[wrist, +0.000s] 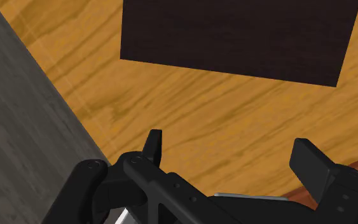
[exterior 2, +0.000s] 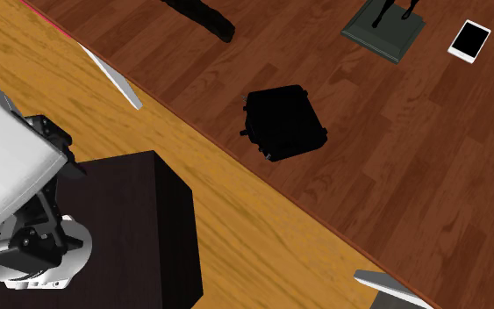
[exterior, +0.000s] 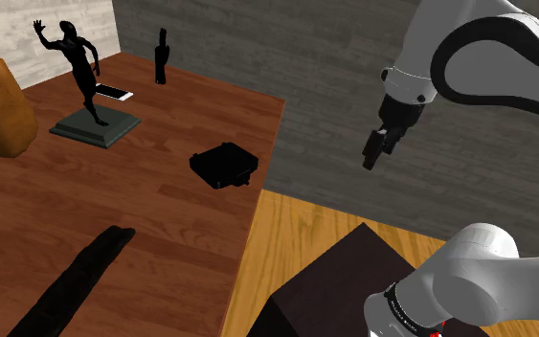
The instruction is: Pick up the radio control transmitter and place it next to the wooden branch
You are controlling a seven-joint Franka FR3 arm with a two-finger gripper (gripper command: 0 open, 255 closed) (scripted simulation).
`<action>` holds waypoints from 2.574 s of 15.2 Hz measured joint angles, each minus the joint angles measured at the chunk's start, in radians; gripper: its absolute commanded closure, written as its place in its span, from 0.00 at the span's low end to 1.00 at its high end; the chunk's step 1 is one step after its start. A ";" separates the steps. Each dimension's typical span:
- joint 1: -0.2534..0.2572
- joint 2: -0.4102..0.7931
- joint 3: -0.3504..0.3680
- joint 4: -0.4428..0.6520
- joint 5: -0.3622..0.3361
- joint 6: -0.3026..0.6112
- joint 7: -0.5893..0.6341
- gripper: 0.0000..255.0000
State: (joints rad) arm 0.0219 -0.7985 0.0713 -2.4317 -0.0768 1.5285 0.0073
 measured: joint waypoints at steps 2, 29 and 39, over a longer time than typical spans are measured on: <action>0.000 -0.001 -0.003 -0.014 0.015 0.018 0.012 0.00; 0.390 0.700 -0.318 -0.111 1.609 1.053 -0.447 0.00; 0.418 0.843 -0.295 -0.018 1.797 1.052 -0.560 0.00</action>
State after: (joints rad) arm 0.4398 0.0446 -0.2240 -2.4499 1.7203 2.5803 -0.5526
